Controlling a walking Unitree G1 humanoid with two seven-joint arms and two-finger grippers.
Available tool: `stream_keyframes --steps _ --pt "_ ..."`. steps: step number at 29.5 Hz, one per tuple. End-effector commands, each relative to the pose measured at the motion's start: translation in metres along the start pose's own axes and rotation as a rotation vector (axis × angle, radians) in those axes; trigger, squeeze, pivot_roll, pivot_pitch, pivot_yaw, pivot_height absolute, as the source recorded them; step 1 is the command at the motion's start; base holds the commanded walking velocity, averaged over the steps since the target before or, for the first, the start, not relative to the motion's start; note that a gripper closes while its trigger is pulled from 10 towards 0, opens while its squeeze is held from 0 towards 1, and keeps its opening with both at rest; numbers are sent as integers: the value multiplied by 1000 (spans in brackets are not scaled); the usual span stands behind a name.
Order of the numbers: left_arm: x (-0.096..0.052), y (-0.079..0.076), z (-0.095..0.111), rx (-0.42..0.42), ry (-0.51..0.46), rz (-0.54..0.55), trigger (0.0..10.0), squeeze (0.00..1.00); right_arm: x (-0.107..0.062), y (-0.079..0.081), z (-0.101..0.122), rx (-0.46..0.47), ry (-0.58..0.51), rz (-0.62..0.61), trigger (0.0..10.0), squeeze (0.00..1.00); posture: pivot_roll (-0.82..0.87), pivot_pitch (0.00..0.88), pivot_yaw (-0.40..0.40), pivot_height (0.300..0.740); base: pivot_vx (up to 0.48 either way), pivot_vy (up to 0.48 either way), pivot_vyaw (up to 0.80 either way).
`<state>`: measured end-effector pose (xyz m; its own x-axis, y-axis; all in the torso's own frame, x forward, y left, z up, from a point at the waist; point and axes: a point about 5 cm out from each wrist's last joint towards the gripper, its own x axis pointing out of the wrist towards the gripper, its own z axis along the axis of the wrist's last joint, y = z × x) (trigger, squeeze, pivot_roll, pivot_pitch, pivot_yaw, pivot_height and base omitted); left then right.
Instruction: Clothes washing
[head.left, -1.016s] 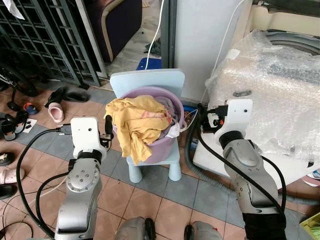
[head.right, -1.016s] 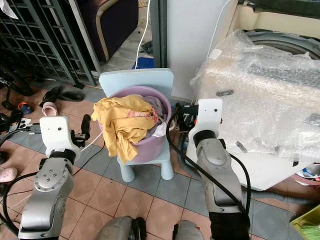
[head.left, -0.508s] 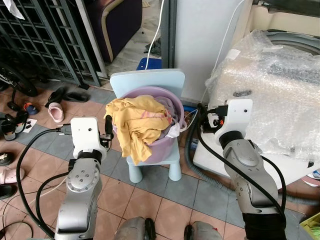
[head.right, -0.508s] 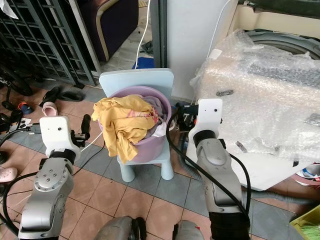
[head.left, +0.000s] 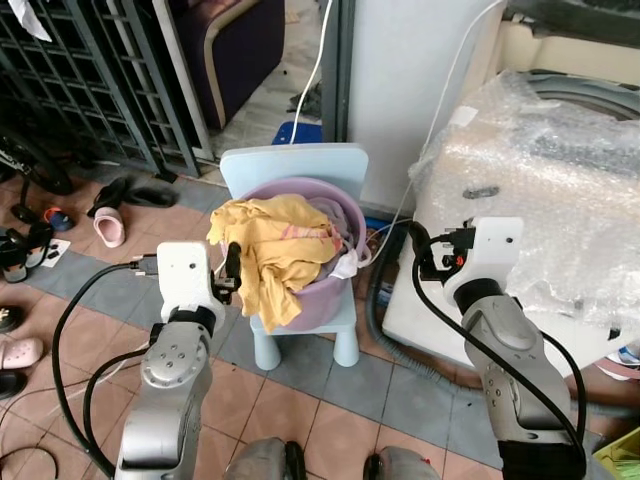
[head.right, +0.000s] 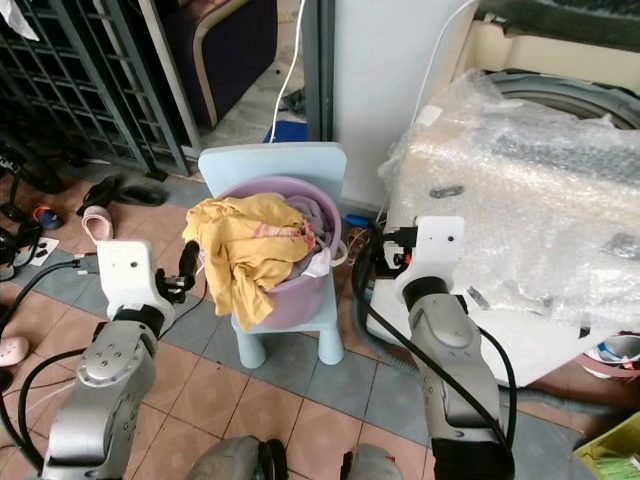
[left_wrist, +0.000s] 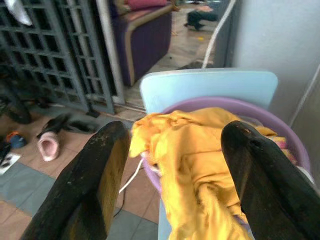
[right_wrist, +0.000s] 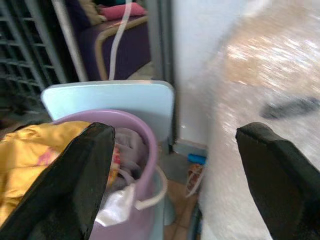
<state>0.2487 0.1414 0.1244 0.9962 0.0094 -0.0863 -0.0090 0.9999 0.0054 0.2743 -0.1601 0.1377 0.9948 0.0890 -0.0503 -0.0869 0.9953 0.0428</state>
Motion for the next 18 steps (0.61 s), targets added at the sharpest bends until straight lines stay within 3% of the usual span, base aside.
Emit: stream_keyframes --steps 1,18 --pt "-2 6 -5 -5 30 17 10000 0 1 7 1 -1 -4 29 10000 0 -37 40 65 740 0 0 800" --pt "-1 4 -6 -16 32 6 10000 0 6 9 -11 -19 67 60 10000 0 -34 49 56 740 0 0 800"
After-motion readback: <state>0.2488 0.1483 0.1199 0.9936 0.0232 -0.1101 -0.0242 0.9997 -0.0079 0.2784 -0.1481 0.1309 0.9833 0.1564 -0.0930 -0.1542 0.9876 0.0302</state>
